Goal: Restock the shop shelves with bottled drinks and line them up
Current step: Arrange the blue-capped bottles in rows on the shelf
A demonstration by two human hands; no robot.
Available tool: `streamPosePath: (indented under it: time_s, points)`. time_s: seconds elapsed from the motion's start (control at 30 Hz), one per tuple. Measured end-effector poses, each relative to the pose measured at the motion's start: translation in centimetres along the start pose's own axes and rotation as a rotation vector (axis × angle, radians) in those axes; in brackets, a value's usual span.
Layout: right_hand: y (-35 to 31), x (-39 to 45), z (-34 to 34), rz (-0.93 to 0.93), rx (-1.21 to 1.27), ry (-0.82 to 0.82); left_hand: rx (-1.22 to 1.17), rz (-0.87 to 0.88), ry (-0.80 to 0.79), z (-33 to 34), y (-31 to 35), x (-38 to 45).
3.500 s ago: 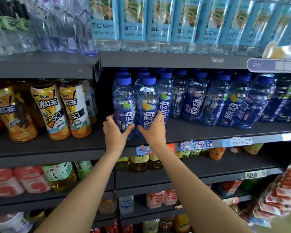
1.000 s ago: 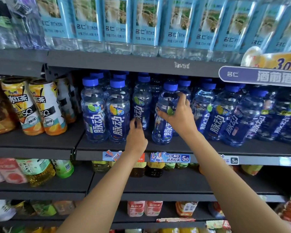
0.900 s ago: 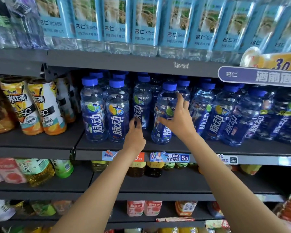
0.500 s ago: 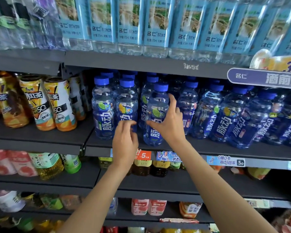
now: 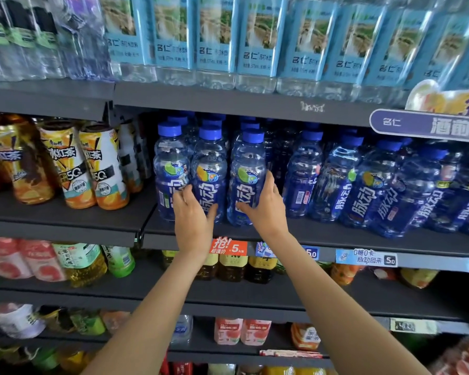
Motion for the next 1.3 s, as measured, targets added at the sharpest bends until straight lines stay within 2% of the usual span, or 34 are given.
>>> streamPosePath:
  time_s: [0.1, 0.13, 0.2, 0.27, 0.4, 0.53, 0.73, 0.97, 1.13, 1.3]
  points:
    - [0.1, 0.0, -0.3, -0.010, 0.095, -0.035, -0.070, -0.027, 0.087, -0.6, 0.0, -0.4]
    - [0.4, 0.2, -1.2, 0.001, 0.135, 0.000, -0.113, 0.003, 0.140, -1.1, 0.6, -0.7]
    - [2.3, 0.9, -4.8, 0.072, 0.175, 0.196, -0.174, 0.155, 0.177, -1.5, 2.8, -1.9]
    - [5.2, 1.2, -7.6, 0.206, 0.090, 0.337, -0.161, 0.298, 0.103, -0.1, 4.9, -3.2]
    - [8.7, 1.5, -6.0, 0.340, -0.138, 0.164, -0.062, 0.253, -0.073, 3.3, 5.4, -3.7]
    - [9.6, 2.1, -4.0, 0.365, -0.108, 0.126, 0.006, 0.229, -0.064, 3.8, 5.0, -3.2]
    - [9.3, 4.5, -0.9, 0.282, -0.030, 0.068, 0.044, 0.295, -0.012, 4.1, 4.6, -3.1]
    - [8.5, 5.2, 1.4, 0.412, -0.041, 0.167, -0.008, 0.306, 0.028, 3.9, 4.4, -2.8]
    - [8.1, 5.4, 1.2, 0.370, -0.120, 0.233, -0.008, 0.340, 0.071, 3.5, 4.6, -2.8]
    - [8.0, 5.9, 0.9, 0.293, -0.151, 0.207, 0.009, 0.367, 0.095, 3.4, 4.7, -3.0]
Point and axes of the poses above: each hand's wrist, its own x-axis towards the middle knuckle, its own z-axis out of the palm, y = z × x, the point moved 10 cm from there along x, towards the middle knuckle, and after that the axes turned 15 degrees about y, right-handed, at the moved point
